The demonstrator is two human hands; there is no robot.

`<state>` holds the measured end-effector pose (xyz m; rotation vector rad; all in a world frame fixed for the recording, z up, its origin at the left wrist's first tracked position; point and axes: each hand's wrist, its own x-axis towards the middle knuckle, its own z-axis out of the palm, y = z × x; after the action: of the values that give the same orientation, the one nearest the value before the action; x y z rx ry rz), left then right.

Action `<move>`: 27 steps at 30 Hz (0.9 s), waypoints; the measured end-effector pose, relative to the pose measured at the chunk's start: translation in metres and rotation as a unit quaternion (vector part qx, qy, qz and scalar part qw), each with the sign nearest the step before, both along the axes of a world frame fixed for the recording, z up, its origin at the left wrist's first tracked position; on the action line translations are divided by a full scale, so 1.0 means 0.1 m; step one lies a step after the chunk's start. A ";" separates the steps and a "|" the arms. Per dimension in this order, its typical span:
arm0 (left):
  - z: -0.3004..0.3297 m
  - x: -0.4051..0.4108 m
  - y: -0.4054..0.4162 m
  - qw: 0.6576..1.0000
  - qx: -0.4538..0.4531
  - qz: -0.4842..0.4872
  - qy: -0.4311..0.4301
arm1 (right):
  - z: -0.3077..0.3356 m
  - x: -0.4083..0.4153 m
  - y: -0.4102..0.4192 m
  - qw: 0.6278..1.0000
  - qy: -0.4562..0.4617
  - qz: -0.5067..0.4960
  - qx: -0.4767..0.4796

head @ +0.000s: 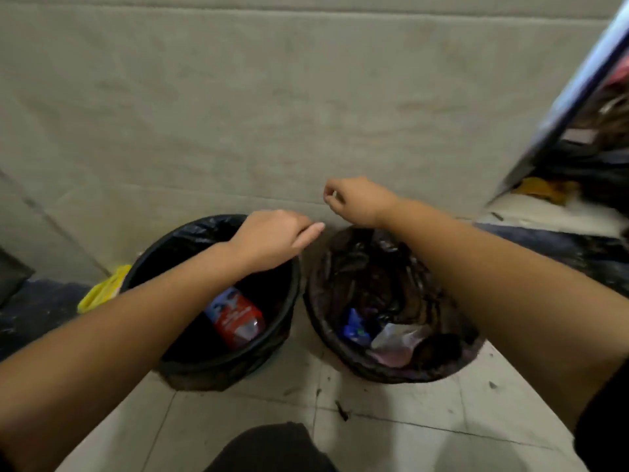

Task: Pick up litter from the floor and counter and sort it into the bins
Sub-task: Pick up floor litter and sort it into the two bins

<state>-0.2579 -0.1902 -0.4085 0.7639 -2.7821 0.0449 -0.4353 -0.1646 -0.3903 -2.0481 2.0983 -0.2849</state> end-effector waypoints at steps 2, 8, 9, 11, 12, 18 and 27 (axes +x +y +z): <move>0.13 -0.62 -0.01 0.999 -0.001 -0.042 -0.013 | 0.00 -0.52 0.30 0.997 0.017 -0.070 -0.020; 0.18 -2.30 0.57 0.976 0.011 -0.216 -0.041 | -0.10 -1.90 1.68 0.952 0.093 -0.292 0.019; 0.17 -2.52 0.75 0.969 0.015 -0.241 -0.042 | -0.11 -2.06 1.97 0.941 0.108 -0.320 0.035; 0.15 -2.90 1.17 0.956 0.021 -0.290 -0.045 | -0.11 -2.36 2.58 0.917 0.123 -0.372 0.081; 0.13 -3.07 1.40 0.949 0.023 -0.311 -0.045 | -0.10 -2.49 2.91 0.904 0.120 -0.395 0.111; -0.07 -3.89 3.11 0.917 0.071 -0.386 -0.065 | -0.09 -2.94 5.16 0.816 0.064 -0.542 0.188; -0.91 -4.80 5.91 0.863 0.080 -0.444 -0.229 | -1.11 -3.07 8.48 0.695 -0.039 -0.684 0.219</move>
<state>-0.7375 0.4007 -0.4994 -0.6538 -3.3180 -0.2038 -0.7423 0.6834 -0.5015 0.0820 2.7760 -0.0154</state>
